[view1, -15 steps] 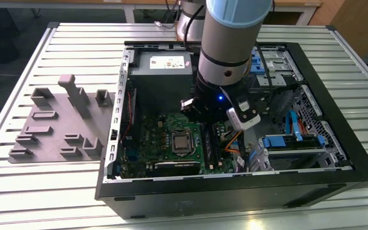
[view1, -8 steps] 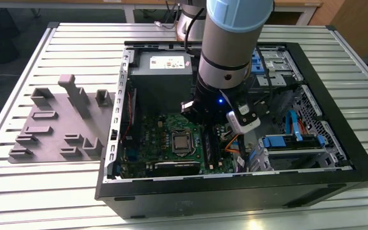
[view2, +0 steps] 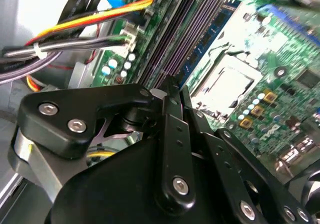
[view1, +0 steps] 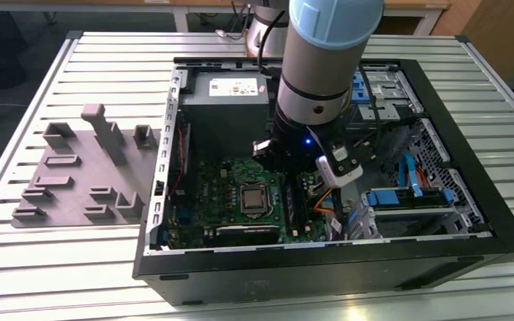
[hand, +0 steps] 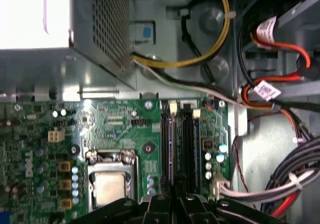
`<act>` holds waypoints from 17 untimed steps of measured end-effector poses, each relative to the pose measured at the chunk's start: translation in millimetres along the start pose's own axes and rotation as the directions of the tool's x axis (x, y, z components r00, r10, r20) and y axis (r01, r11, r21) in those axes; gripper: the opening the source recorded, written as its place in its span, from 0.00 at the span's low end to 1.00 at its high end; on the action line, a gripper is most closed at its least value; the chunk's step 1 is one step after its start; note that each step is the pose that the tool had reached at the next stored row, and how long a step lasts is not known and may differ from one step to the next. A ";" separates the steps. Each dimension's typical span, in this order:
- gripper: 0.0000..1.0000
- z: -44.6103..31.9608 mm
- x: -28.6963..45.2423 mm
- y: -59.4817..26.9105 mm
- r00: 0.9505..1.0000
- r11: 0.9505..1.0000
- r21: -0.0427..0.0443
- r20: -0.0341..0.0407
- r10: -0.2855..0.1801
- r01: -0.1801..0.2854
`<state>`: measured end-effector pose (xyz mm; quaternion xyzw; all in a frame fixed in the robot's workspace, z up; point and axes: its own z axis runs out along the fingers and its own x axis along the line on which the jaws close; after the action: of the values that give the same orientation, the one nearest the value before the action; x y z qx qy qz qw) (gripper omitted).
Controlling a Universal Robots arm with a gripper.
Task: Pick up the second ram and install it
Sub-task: 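Insert the second ram into the second slot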
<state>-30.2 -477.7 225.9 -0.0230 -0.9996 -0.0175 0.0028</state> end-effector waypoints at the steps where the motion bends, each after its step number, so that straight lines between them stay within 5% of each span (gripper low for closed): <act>1: 0.14 0.2 0.1 -0.1 1.000 1.000 -0.005 0.000 0.000 0.000; 5: 0.14 0.8 -0.5 -0.4 1.000 1.000 -0.005 0.000 0.003 -0.003; 10: 0.14 1.3 -0.9 -0.5 1.000 1.000 0.016 0.001 0.007 -0.007; 17: 0.14 4.3 -2.0 -0.8 1.000 1.000 0.016 0.001 0.009 -0.009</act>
<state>-28.2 -478.4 221.5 -0.0275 -0.9996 -0.0092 0.0025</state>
